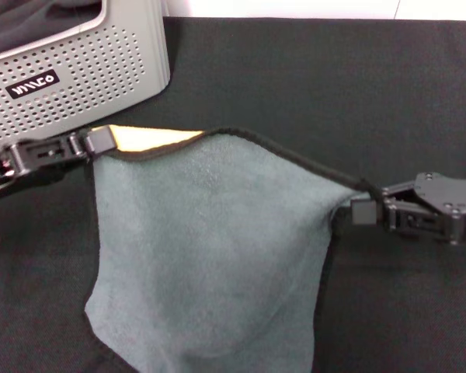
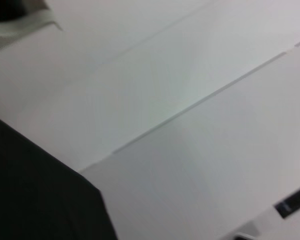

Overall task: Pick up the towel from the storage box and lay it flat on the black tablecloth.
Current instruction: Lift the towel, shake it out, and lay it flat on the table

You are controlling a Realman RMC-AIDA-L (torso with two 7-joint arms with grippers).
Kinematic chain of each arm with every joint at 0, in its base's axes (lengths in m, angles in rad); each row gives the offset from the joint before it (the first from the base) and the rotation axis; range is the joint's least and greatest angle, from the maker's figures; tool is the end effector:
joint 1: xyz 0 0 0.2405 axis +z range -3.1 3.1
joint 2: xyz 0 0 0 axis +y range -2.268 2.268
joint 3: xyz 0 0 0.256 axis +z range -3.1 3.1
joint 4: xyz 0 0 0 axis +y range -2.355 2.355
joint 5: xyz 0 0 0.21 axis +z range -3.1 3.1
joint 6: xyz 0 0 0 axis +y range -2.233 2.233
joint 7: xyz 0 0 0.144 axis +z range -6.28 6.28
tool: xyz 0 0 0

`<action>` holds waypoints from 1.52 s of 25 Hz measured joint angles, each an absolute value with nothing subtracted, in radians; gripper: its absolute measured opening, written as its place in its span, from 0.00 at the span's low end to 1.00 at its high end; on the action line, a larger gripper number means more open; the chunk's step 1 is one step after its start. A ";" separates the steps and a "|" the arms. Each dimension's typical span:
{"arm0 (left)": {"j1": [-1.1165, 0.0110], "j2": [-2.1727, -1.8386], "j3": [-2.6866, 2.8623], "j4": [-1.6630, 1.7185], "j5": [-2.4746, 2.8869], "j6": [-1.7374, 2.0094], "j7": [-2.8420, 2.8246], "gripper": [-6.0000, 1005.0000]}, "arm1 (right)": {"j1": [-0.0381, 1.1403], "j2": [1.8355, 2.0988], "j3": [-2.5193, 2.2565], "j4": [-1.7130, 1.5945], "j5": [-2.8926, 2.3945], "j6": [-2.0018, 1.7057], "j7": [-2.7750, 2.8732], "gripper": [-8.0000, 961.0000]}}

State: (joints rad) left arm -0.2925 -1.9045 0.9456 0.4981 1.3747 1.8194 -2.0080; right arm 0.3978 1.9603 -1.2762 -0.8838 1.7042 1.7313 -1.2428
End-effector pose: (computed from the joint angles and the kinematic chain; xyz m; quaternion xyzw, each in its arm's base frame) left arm -0.2953 0.2635 0.0651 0.7362 0.5086 0.4458 0.0250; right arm 0.2018 0.2917 0.0211 0.9024 -0.2925 -0.3031 0.0904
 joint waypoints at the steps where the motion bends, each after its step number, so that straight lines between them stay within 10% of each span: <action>1: -0.297 -1.905 0.945 0.494 1.375 1.801 -2.008 0.03 | 0.405 1.962 -1.261 -0.877 1.689 1.727 -1.243 0.03; 38: -0.434 -1.983 0.952 0.384 1.408 1.284 -1.952 0.04 | 0.618 1.939 -1.170 -0.569 1.504 1.334 -1.269 0.03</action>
State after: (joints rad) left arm -0.4344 -1.9829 0.9520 0.3837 1.4075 1.2843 -1.9518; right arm 0.6175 1.9390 -1.1701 -0.5693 1.5042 1.3336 -1.2686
